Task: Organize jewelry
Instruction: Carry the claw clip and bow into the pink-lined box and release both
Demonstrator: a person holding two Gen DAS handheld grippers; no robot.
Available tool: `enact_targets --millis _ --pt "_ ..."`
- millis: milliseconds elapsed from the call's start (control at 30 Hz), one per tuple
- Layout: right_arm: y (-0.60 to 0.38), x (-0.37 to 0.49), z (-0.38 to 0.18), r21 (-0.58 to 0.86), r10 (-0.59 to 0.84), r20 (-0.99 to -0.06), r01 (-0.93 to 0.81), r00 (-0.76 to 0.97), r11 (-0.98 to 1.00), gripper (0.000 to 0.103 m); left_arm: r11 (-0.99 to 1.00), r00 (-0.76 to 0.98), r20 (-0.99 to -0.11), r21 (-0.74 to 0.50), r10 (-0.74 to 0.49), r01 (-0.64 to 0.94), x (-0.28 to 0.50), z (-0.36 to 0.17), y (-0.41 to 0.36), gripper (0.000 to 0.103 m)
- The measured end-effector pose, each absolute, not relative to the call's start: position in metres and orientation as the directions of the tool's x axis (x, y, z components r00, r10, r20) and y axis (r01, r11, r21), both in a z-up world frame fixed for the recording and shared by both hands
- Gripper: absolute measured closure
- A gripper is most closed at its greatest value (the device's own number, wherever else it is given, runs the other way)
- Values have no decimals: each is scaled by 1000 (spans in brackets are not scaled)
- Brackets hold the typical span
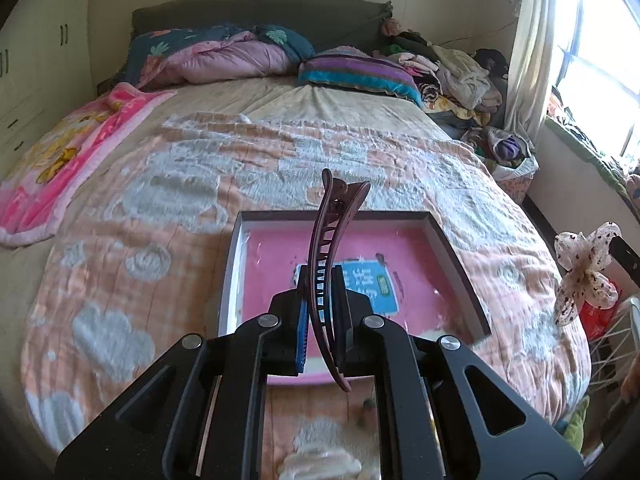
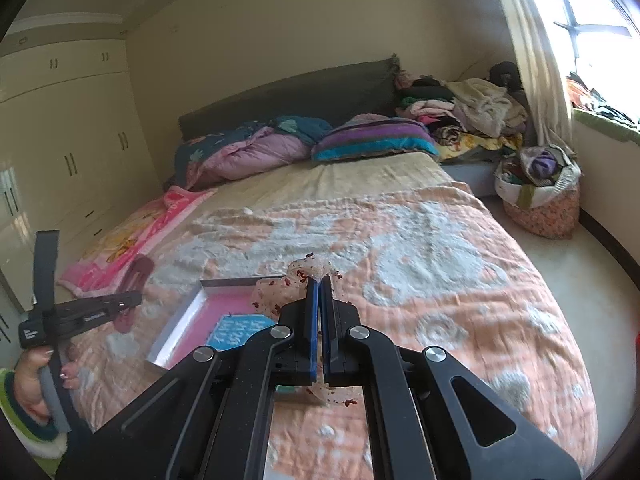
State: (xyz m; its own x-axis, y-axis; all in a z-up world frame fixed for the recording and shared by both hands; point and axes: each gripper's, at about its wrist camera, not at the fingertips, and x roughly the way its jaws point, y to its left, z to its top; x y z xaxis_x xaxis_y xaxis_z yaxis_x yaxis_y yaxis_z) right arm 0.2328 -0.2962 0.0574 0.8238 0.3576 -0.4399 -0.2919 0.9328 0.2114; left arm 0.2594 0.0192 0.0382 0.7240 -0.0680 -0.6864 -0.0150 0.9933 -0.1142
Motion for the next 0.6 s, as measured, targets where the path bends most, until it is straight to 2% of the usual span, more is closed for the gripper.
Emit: enact_targets --millis 233,600 --pt "-261 267 53 213 393 -473 -331 789 919 102 993 682 -727 -114 -80 -6 293 11 22 99" --pt "-208 302 8 215 413 -568 -355 712 910 102 997 596 -801 -77 -64 3 313 -44 31 99"
